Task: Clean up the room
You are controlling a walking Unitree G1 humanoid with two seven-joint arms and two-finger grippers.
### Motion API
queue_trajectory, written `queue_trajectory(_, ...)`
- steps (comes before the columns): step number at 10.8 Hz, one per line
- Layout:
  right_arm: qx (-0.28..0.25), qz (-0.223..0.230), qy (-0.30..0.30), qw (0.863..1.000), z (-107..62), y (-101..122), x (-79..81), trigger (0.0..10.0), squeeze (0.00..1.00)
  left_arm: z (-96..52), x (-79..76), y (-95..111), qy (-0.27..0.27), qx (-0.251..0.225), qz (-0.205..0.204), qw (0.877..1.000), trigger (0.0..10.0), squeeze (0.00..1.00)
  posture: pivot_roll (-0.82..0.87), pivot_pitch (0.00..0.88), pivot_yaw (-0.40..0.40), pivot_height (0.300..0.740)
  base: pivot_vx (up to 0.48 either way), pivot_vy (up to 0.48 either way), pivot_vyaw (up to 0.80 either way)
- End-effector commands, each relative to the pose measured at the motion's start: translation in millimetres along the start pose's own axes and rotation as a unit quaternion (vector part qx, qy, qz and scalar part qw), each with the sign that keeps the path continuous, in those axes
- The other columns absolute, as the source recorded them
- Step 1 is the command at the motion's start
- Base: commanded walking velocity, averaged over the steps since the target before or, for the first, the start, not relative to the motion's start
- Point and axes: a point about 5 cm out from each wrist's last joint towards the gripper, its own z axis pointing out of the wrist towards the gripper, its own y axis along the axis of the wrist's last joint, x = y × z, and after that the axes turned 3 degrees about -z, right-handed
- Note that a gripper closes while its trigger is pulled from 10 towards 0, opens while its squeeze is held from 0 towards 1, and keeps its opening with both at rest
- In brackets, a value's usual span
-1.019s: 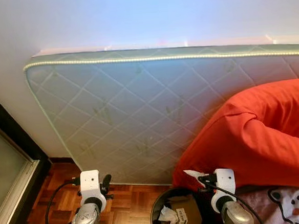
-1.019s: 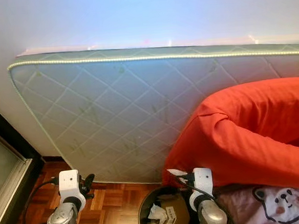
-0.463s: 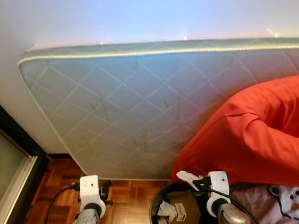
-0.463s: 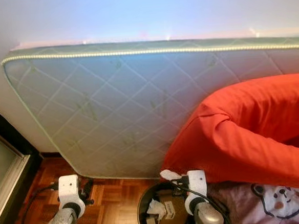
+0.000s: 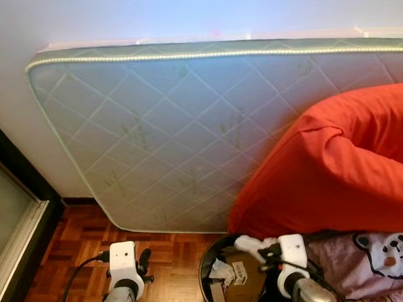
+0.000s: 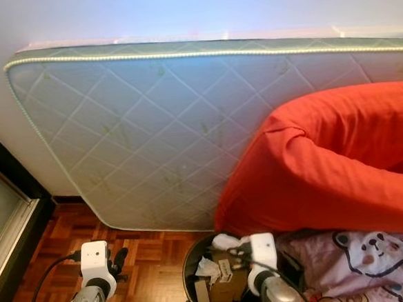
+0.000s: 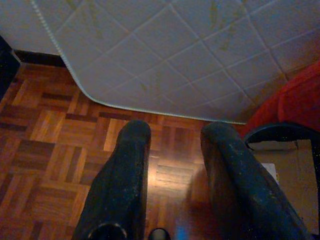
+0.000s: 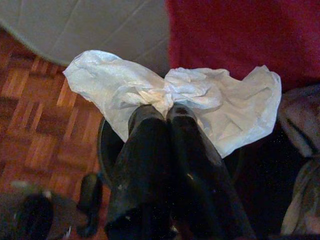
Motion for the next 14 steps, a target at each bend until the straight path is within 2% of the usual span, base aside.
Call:
queue_trajectory(1,0.015,-0.004,0.005,1.0,-0.7,-4,0.6,10.0,0.0,-2.1,-0.3,-5,0.0,0.012,0.001,1.0,10.0,0.0,0.16,0.098,-0.028,0.662,0.0,0.0,0.0)
queue_trajectory(3,0.004,0.007,-0.004,1.0,-1.4,-3,-1.3,10.0,0.0,-1.9,-0.2,-5,-0.001,0.011,0.002,1.0,10.0,0.0,0.16,0.109,-0.03,0.642,0.0,0.0,0.0)
queue_trajectory(7,0.01,0.005,-0.006,1.0,-1.6,-4,-2.8,10.0,0.0,-3.0,-2.1,-5,0.003,0.003,-0.008,1.0,10.0,0.0,0.18,0.159,-0.045,0.642,0.0,0.0,0.0)
queue_trajectory(10,-0.008,-0.001,0.026,1.0,7.2,14,8.1,10.0,0.0,-3.2,-0.2,-2,0.007,-0.01,-0.011,1.0,10.0,0.0,0.21,0.208,-0.049,0.642,0.0,0.0,0.0)
queue_trajectory(14,-0.015,-0.002,0.025,1.0,10.4,26,3.4,10.0,0.0,-5.5,-0.4,-1,0.012,-0.025,-0.015,1.0,10.0,0.0,0.23,0.254,-0.063,0.642,0.0,0.0,0.0)
